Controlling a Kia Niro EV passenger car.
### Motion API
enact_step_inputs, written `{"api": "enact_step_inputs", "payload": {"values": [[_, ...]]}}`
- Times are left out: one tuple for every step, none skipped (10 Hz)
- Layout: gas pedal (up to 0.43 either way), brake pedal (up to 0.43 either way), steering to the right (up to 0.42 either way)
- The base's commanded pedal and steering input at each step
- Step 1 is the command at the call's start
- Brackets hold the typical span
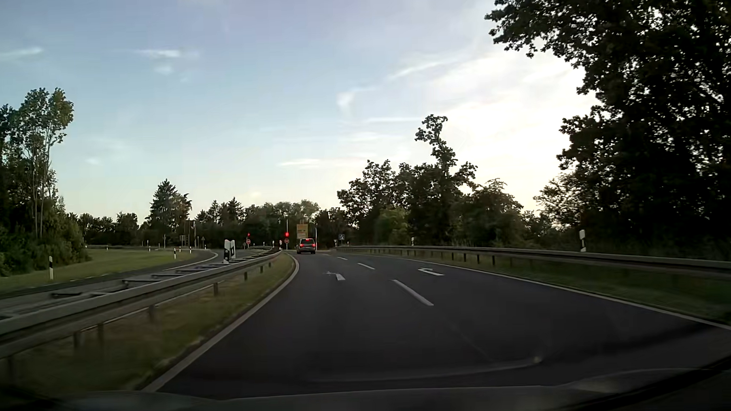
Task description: Follow the waypoints while adhering to traffic rules and regulations
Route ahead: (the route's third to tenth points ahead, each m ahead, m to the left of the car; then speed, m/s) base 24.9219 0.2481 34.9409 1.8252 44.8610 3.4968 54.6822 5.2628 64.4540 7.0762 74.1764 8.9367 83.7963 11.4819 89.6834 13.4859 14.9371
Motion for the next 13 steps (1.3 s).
{"api": "enact_step_inputs", "payload": {"values": [[0.0, 0.0, -0.025], [0.0, 0.0, -0.026], [0.0, 0.0, -0.027], [0.0, 0.018, -0.026], [0.0, 0.055, -0.026], [0.0, 0.085, -0.026], [0.0, 0.104, -0.026], [0.0, 0.116, -0.026], [0.0, 0.128, -0.028], [0.0, 0.128, -0.03], [0.0, 0.134, -0.03], [0.0, 0.14, -0.029], [0.0, 0.146, -0.029]]}}
